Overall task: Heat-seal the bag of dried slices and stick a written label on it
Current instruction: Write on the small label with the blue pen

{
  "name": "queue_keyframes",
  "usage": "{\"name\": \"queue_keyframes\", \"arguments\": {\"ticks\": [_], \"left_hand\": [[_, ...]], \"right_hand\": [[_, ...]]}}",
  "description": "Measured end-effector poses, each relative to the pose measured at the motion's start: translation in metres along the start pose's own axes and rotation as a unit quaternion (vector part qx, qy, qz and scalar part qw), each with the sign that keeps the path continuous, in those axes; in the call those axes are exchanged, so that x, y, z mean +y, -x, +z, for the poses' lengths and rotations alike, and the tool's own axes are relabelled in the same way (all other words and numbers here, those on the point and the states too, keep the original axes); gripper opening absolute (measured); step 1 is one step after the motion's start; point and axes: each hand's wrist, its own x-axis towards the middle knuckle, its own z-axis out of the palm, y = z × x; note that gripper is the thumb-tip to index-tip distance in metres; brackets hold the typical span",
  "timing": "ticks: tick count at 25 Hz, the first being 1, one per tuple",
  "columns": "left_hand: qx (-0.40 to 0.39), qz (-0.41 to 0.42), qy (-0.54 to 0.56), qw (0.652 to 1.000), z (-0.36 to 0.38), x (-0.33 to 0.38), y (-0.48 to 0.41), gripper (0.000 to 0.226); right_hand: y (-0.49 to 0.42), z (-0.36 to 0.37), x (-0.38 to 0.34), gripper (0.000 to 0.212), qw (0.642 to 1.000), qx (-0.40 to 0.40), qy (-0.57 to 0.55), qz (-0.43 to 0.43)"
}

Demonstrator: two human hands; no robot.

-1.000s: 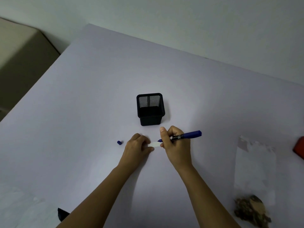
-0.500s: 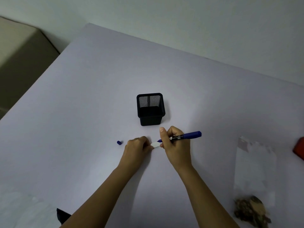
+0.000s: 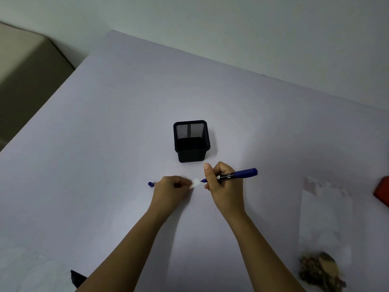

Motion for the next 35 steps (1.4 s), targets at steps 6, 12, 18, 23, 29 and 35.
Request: {"name": "queue_keyframes", "arguments": {"ticks": [6,12,18,23,29,35], "left_hand": [[0.036,0.071,-0.066,0.995,0.006,-0.003,0.0,0.018],[0.043,0.187,-0.077,0.978,0.001,-0.012,0.012,0.022],[0.122,0.142,0.015,0.982,0.011,-0.011,0.016,0.02],[0.157,0.136,-0.049,0.977,0.021,-0.019,0.016,0.027],[0.178,0.28,-0.135,0.934,0.021,-0.06,0.022,0.019],[0.171,0.326,-0.161,0.916,0.026,-0.068,0.02,0.028]], "right_hand": [[-0.003,-0.003,0.005,0.035,1.0,0.002,0.016,-0.012],[-0.004,-0.006,0.004,0.034,0.999,0.008,0.023,-0.021],[-0.001,0.002,0.005,0.034,0.999,0.003,0.027,-0.024],[0.003,0.021,0.027,0.034,0.999,0.043,0.025,-0.018],[0.006,0.033,0.05,0.034,0.998,0.052,0.008,-0.042],[0.005,0.034,0.055,0.029,0.994,0.069,0.033,-0.084]]}}
